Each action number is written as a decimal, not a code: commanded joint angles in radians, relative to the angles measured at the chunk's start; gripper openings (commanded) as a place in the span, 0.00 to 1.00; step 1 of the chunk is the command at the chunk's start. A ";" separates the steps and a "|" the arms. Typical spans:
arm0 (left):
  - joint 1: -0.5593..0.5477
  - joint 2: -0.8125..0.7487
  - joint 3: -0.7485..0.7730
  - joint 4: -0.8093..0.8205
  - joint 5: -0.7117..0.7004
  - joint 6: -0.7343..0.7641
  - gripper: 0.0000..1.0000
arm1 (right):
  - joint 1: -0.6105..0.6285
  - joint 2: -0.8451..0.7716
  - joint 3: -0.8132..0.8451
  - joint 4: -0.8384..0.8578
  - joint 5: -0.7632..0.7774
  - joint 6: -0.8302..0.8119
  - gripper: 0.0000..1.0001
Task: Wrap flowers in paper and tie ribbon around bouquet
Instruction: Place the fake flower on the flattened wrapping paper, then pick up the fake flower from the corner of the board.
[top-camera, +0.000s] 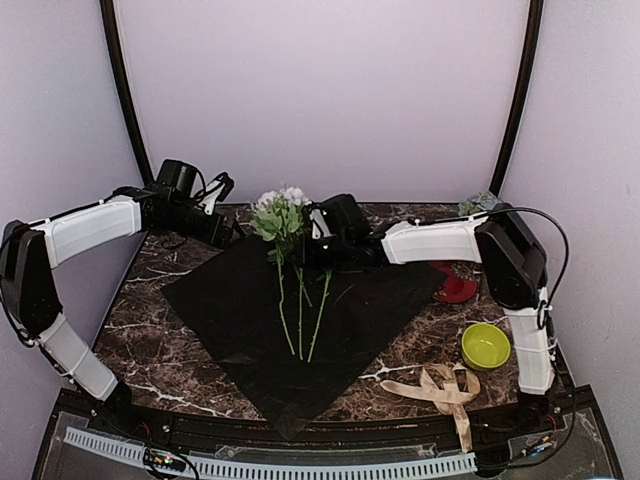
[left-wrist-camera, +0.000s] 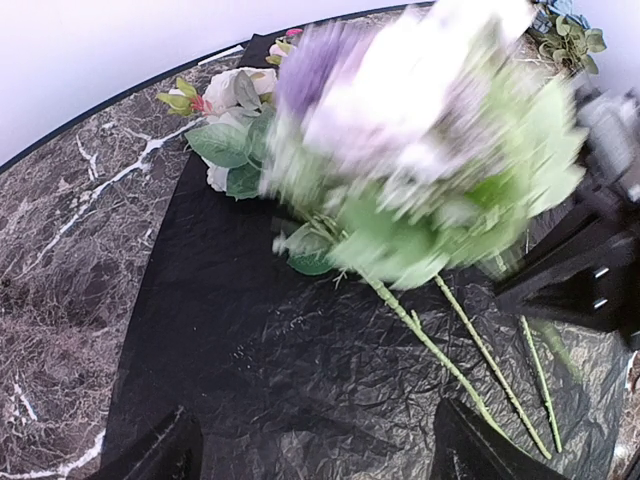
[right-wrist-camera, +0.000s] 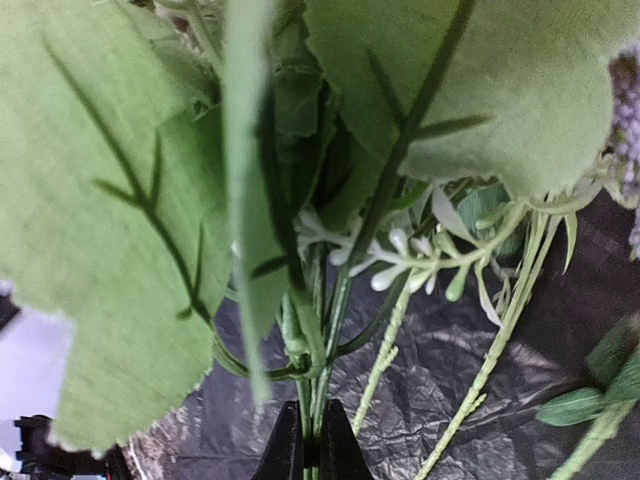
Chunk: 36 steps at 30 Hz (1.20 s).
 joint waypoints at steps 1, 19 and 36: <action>0.003 -0.030 -0.013 -0.008 0.016 -0.004 0.82 | 0.006 0.076 0.084 -0.027 -0.015 0.089 0.00; 0.003 -0.035 -0.012 -0.012 0.002 0.003 0.82 | -0.034 -0.171 0.046 -0.302 0.346 -0.185 0.51; 0.003 -0.027 -0.011 -0.014 0.000 0.005 0.82 | -0.746 -0.267 -0.184 -0.608 0.519 -0.243 0.96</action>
